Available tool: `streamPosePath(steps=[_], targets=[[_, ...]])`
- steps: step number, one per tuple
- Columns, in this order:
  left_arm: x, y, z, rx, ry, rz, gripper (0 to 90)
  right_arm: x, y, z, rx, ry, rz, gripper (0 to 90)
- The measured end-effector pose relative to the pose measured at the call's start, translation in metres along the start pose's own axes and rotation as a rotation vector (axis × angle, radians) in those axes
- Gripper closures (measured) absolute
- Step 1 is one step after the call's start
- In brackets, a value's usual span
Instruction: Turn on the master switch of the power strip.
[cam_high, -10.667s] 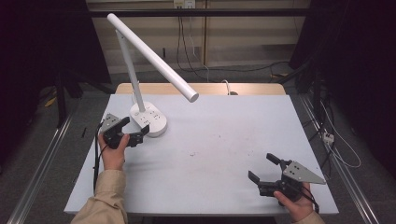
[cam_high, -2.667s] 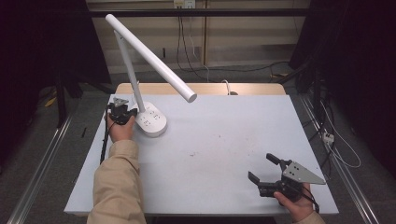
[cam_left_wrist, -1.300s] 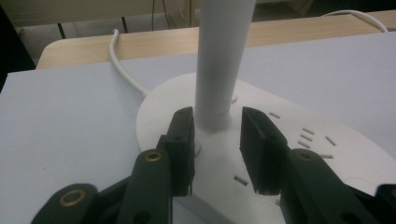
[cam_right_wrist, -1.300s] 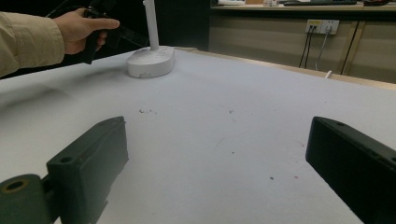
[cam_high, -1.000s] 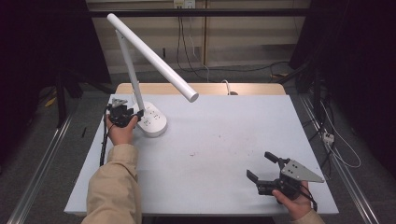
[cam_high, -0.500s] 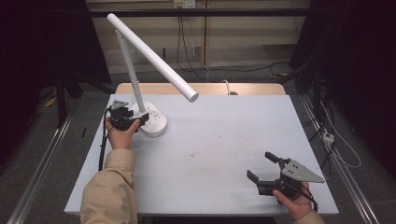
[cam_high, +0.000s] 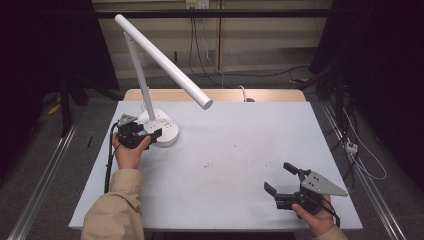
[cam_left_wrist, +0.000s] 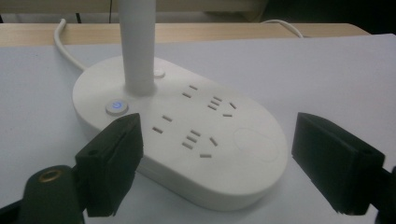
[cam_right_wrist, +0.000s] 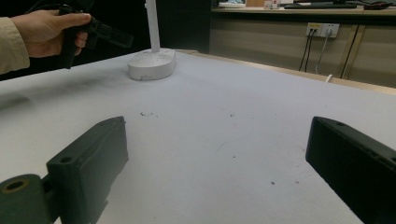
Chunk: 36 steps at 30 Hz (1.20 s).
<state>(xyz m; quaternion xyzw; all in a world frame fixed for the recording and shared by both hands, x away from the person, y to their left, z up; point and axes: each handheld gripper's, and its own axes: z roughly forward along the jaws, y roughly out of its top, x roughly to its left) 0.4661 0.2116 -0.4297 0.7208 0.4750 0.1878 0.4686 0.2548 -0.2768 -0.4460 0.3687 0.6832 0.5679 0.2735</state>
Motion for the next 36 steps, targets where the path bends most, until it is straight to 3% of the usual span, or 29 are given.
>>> streamPosePath(steps=[12,36], targets=[[-0.020,0.001,-0.016,-0.033,-0.099,0.032,12.9,0.000,0.000,0.000,0.001,0.000,0.003,5.2],[-0.040,-0.020,-0.040,-0.040,-0.176,0.078,10.4,0.001,0.000,0.000,0.006,0.006,-0.001,5.2]])
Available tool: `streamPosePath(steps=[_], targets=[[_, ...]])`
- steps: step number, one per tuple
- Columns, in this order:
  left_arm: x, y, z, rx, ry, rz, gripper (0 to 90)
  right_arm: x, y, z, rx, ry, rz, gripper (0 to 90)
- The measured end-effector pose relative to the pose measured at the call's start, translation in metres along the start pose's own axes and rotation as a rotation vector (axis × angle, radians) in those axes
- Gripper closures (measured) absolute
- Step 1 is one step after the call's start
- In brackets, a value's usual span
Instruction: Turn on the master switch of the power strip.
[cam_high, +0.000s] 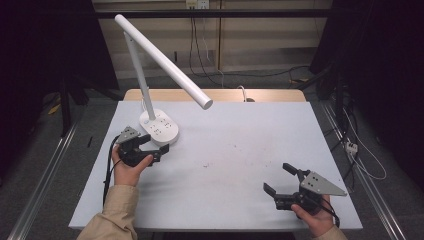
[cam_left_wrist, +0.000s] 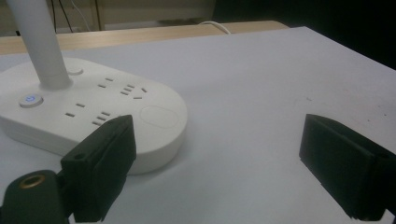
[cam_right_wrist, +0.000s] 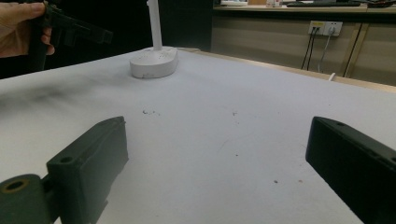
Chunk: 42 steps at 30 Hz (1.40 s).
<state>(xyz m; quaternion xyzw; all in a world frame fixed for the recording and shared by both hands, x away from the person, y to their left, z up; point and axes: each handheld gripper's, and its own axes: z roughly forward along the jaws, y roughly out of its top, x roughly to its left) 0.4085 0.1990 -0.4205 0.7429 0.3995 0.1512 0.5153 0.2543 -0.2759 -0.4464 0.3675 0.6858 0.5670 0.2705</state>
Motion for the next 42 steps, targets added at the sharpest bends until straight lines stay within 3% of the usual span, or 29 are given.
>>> streamPosePath(steps=[11,42], targets=[[-0.003,-0.015,-0.007,-0.007,-0.006,-0.013,10.0,-0.001,-0.001,-0.001,0.001,-0.003,0.002,5.2],[-0.011,-0.035,-0.037,-0.024,0.006,-0.004,7.8,0.001,0.000,-0.001,0.000,-0.002,0.000,5.3]])
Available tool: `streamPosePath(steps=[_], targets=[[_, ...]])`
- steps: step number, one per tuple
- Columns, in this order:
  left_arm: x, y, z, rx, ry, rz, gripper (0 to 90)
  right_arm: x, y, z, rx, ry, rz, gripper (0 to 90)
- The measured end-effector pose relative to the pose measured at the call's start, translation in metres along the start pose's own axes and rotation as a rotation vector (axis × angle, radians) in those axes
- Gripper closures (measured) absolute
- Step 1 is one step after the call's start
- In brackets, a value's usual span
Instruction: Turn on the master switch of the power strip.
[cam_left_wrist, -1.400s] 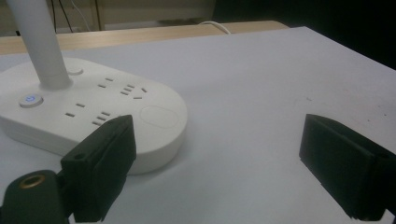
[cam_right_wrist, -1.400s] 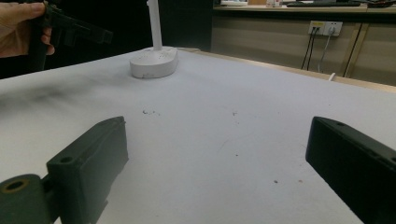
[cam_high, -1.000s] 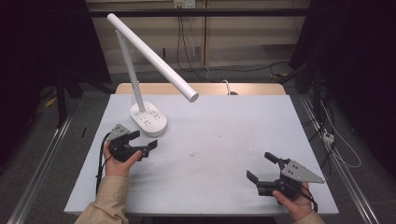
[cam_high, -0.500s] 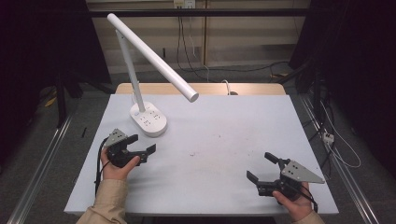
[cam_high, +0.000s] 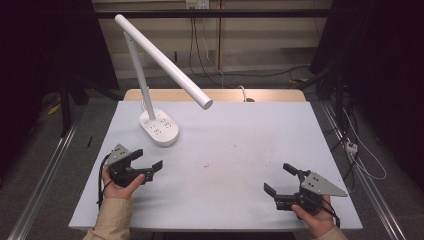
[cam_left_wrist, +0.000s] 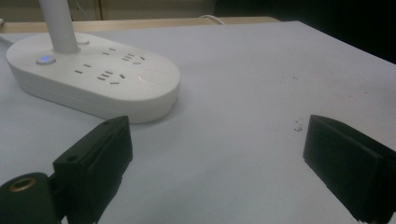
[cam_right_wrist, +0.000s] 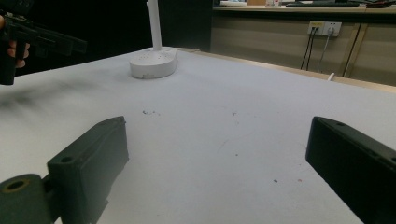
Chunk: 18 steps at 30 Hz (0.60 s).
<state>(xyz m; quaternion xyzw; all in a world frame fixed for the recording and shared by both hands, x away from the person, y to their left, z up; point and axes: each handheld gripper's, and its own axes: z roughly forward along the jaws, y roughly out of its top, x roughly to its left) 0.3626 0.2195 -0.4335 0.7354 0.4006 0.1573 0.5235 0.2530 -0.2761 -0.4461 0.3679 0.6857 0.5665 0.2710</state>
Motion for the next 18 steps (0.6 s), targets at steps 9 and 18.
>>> streamPosePath(steps=[9,18], targets=[[-0.001,-0.006,-0.007,0.001,0.000,0.005,7.6,0.000,0.000,0.000,0.000,0.000,0.001,5.3],[0.000,-0.008,-0.013,-0.001,0.008,0.013,7.1,0.000,0.000,0.000,0.001,0.000,0.001,5.3]])
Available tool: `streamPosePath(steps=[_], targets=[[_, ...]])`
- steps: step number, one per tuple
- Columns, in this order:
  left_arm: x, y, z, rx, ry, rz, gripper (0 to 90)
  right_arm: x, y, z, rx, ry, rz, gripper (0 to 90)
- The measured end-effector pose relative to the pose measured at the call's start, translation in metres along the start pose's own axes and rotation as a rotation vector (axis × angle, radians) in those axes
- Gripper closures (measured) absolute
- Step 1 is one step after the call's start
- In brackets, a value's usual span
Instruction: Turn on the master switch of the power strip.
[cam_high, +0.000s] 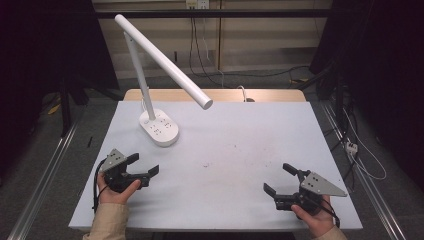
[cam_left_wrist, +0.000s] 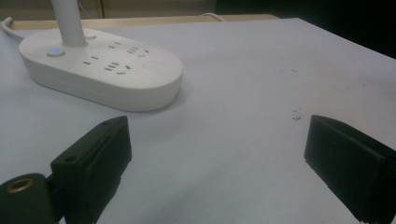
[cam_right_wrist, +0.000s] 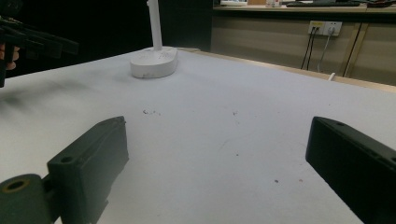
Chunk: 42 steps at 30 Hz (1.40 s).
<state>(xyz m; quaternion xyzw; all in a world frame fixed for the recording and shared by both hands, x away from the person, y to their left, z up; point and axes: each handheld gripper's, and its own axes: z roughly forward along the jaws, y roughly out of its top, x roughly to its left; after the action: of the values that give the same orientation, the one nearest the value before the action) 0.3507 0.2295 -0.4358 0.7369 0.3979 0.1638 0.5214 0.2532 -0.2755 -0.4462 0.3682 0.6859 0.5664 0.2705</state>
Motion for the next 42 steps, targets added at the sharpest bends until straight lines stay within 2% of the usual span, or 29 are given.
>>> streamPosePath(steps=[3,8,32,35,42], targets=[[-0.001,-0.001,-0.001,-0.008,0.000,-0.009,7.1,0.000,0.000,0.000,0.001,0.001,0.000,5.3],[-0.001,-0.002,-0.003,0.002,0.005,0.008,6.8,0.000,0.000,0.000,0.001,0.001,0.000,5.3],[0.002,-0.010,-0.014,0.005,0.019,0.005,6.2,0.000,0.000,-0.001,-0.001,0.002,0.000,5.3],[0.002,-0.010,-0.016,-0.004,0.017,-0.006,6.1,0.000,-0.001,-0.001,0.000,0.002,0.000,5.3],[0.000,-0.011,-0.016,-0.001,0.016,0.002,6.1,0.000,-0.001,-0.001,0.001,0.003,-0.002,5.3]])
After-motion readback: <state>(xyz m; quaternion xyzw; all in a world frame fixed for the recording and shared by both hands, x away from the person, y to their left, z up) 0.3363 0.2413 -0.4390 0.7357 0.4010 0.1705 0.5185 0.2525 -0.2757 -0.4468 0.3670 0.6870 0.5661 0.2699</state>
